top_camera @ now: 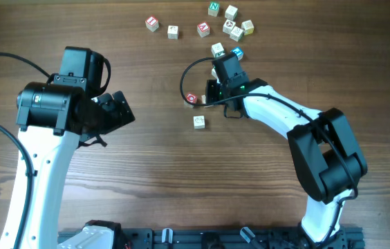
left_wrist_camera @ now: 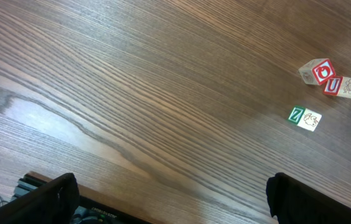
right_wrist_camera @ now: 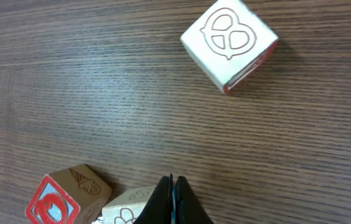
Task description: Form a circle
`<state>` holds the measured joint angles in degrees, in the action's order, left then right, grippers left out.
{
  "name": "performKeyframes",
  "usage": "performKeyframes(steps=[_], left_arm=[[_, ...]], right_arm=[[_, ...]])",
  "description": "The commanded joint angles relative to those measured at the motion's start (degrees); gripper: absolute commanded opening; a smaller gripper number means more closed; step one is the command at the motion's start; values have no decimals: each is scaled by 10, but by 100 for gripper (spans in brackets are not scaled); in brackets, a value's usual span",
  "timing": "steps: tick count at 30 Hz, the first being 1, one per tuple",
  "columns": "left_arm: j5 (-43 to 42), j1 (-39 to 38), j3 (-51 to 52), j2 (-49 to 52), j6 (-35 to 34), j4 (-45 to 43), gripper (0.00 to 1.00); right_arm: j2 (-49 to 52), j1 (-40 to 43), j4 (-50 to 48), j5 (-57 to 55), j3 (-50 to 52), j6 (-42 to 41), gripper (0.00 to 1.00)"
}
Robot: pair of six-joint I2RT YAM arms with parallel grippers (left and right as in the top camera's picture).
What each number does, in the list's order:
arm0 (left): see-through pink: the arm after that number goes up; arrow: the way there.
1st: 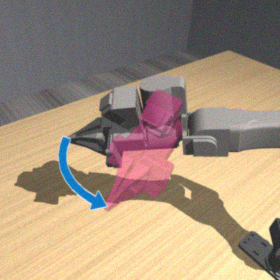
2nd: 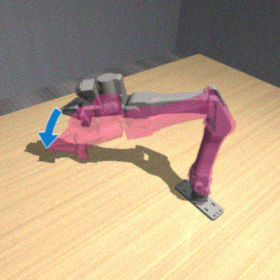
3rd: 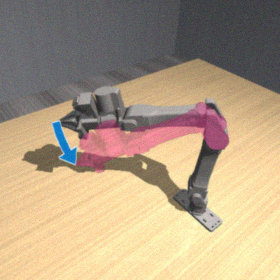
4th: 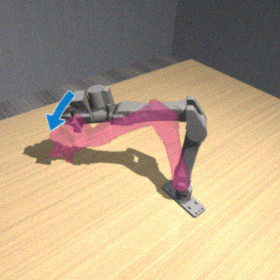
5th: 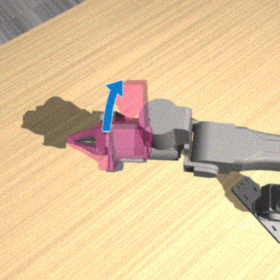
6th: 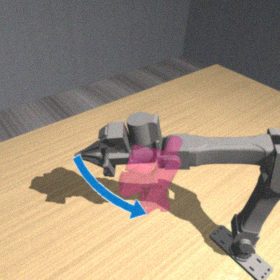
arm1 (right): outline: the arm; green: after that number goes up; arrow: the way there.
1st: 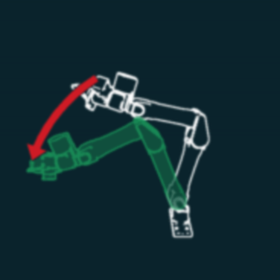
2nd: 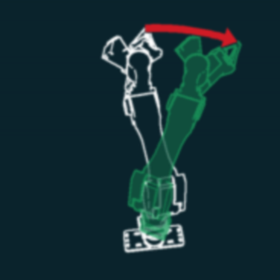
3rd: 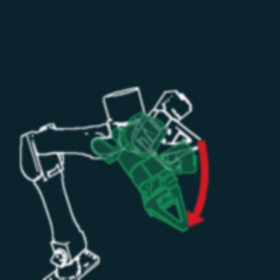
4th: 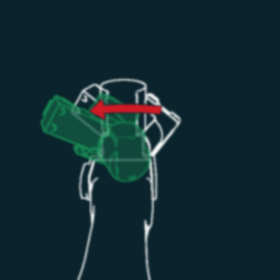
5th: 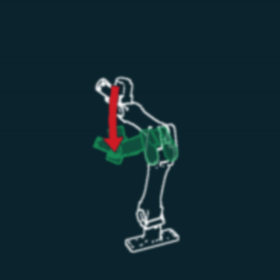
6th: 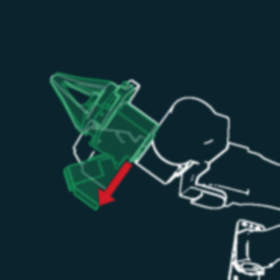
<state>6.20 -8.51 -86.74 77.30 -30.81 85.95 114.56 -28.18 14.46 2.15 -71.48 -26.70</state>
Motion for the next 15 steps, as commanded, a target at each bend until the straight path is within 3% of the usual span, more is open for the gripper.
performKeyframes(steps=[1,15], left_arm=[[10,0,-2,-4,-10,0,100],[10,0,-2,-4,-10,0,100]], right_arm=[[13,-1,-3,11,3,12,5],[-57,-34,-21,-56,-6,10,4]])
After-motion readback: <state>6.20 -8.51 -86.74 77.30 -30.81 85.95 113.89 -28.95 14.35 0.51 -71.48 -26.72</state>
